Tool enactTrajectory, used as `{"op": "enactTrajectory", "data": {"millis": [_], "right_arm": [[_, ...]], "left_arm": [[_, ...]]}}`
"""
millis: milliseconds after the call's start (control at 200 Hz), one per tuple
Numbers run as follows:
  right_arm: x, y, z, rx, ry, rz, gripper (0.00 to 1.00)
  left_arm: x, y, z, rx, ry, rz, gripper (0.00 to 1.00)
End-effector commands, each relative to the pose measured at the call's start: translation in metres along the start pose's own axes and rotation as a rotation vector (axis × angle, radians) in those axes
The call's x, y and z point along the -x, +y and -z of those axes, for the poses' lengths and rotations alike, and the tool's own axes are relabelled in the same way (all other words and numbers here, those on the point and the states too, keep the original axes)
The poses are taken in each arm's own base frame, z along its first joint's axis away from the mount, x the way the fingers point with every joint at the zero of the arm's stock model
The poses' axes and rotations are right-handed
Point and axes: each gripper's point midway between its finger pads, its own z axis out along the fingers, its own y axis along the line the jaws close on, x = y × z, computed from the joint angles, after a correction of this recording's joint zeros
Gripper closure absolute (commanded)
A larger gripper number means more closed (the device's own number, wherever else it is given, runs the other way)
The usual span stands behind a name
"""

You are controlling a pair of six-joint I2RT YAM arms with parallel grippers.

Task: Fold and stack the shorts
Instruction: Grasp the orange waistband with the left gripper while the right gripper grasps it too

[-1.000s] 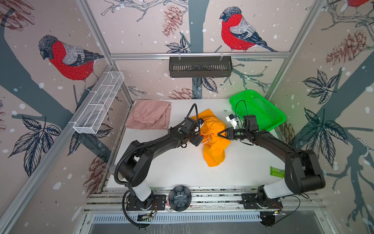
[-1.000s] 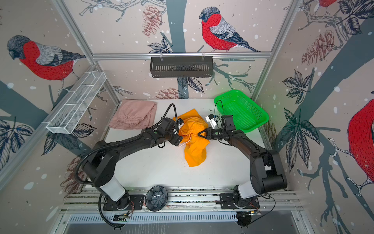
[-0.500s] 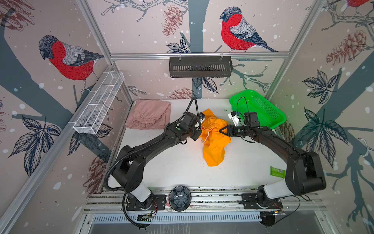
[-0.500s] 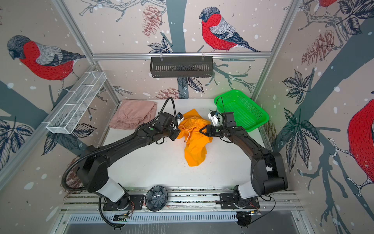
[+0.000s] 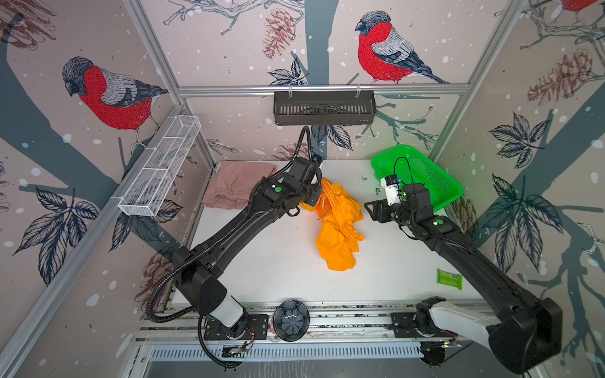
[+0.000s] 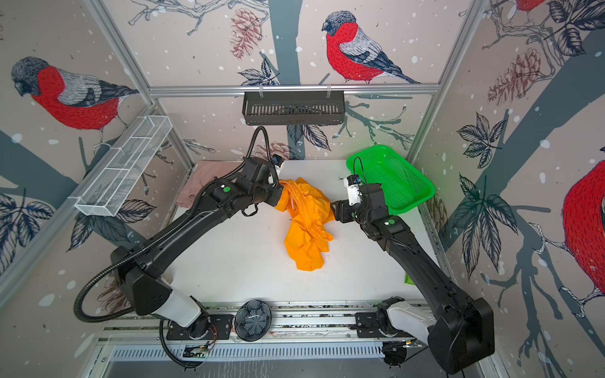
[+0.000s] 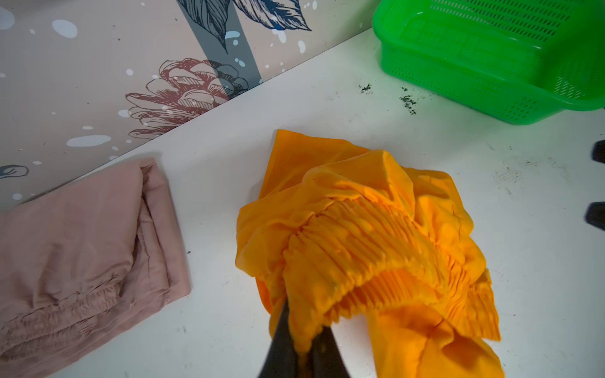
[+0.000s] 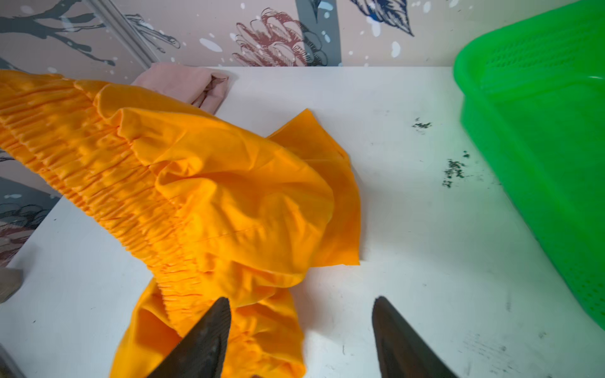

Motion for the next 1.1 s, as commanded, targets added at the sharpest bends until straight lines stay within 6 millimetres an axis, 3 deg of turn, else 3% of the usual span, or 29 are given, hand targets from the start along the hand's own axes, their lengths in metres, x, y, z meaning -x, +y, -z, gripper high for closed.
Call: {"op": "enactTrajectory", "data": {"millis": [0,130,235,390,480,575,875,1095], "right_arm": [[0.001,0.012,0.006,-0.002,-0.038,0.039,0.30],[-0.007,0.079,0.004,0.143,-0.108,0.145,0.28],[-0.022,0.121,-0.008,0.168,-0.129,0.225,0.28],[-0.050,0.161,-0.032,0.184,-0.092,0.337,0.27],[-0.081,0.165,-0.050,0.136,-0.024,0.445,0.23],[-0.098,0.164,-0.058,0.098,0.011,0.530,0.22],[-0.128,0.170,-0.085,0.044,0.070,0.727,0.22],[-0.127,0.163,-0.103,-0.026,0.068,0.743,0.24]], "left_arm": [[-0.008,0.013,-0.001,0.068,0.061,0.033,1.00],[0.001,0.018,-0.004,0.088,0.051,0.055,1.00],[0.009,0.023,-0.001,0.088,0.045,0.082,1.00],[0.016,0.031,0.008,0.102,0.038,0.098,1.00],[0.014,0.035,0.009,0.110,0.049,0.097,1.00],[0.011,0.038,0.009,0.109,0.054,0.095,1.00],[0.001,0.047,0.009,0.104,0.060,0.129,1.00],[-0.006,0.049,0.004,0.100,0.079,0.132,1.00]]}}
